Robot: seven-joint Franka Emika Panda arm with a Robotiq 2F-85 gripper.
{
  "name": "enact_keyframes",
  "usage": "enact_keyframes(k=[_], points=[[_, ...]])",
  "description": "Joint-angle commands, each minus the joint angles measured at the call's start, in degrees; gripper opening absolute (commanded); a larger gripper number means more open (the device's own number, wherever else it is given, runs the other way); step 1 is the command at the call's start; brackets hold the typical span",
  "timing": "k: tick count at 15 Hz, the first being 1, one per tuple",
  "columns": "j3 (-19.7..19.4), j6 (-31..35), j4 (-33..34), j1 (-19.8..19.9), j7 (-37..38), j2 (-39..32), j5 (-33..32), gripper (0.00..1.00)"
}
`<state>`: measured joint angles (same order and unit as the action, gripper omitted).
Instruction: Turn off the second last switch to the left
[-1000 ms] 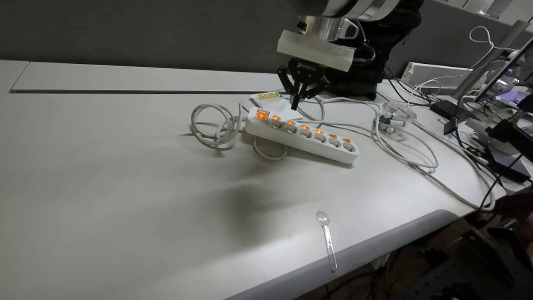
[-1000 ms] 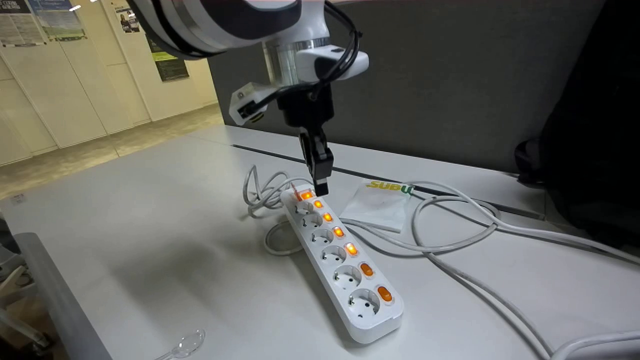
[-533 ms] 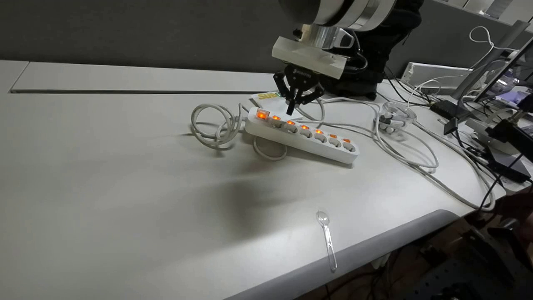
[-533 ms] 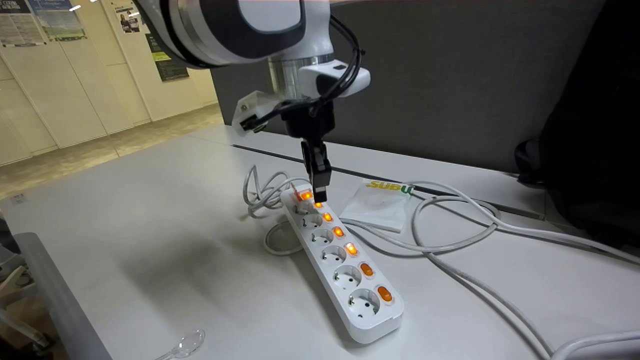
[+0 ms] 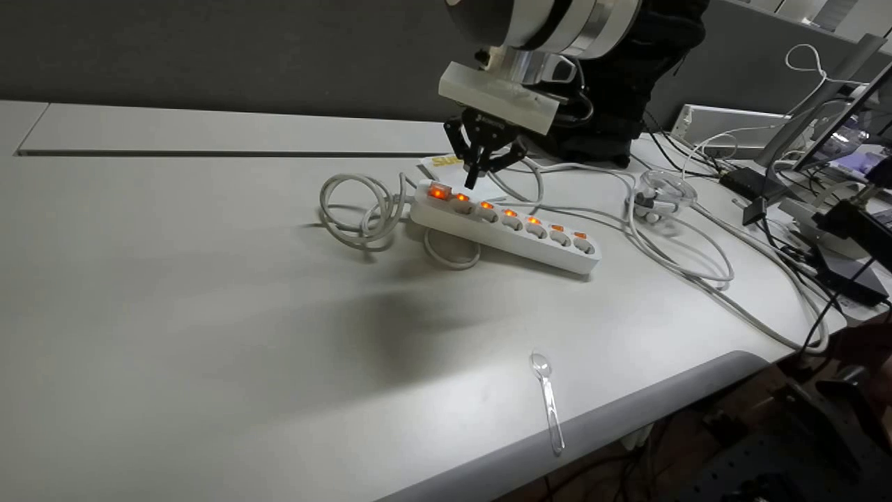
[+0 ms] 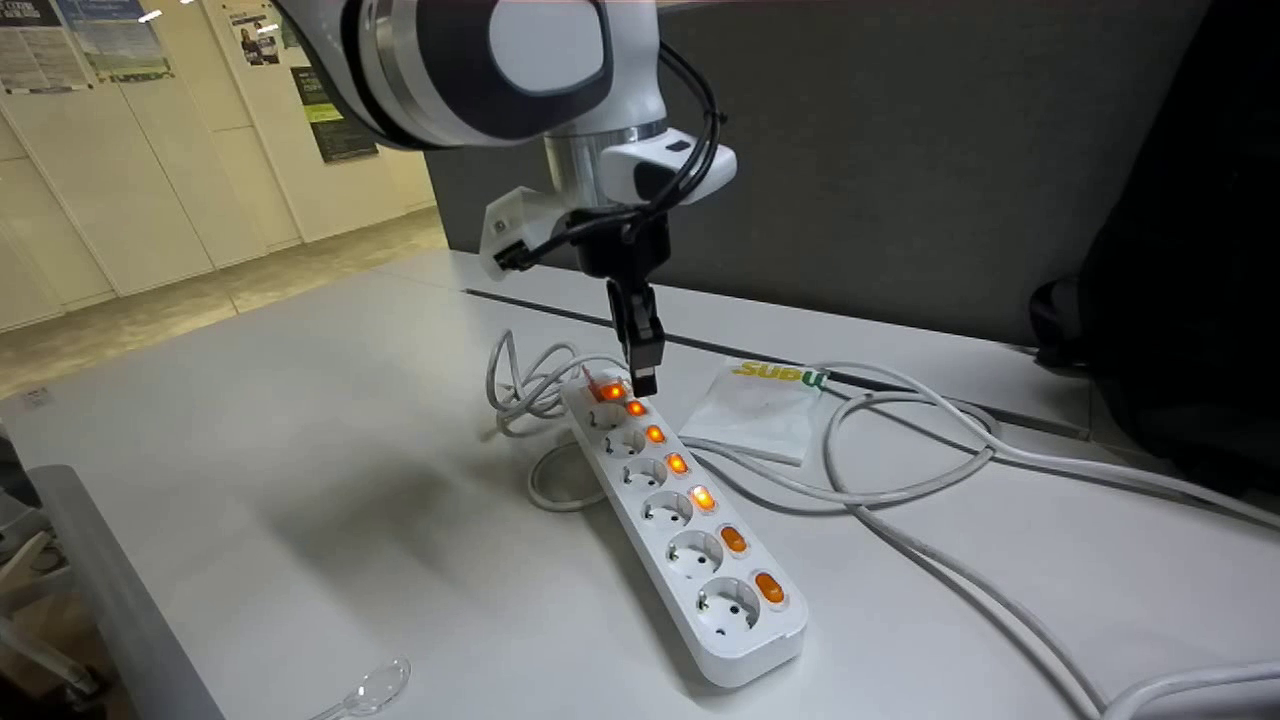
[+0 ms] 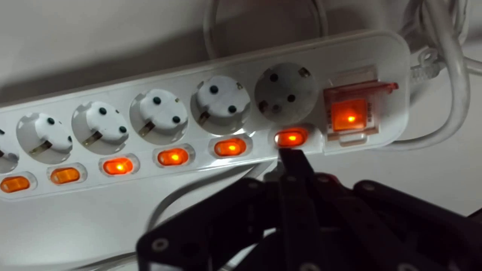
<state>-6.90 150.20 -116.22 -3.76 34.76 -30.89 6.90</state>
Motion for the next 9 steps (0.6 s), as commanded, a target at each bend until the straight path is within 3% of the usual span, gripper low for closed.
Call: enact_keyframes(k=[1, 9], points=[[-0.08, -0.24, 2.83, -0.60, 0.78, -1.92, 1.10, 0.00], [0.02, -1.51, 4.16, -0.73, 0.47, -3.41, 1.23, 0.00]])
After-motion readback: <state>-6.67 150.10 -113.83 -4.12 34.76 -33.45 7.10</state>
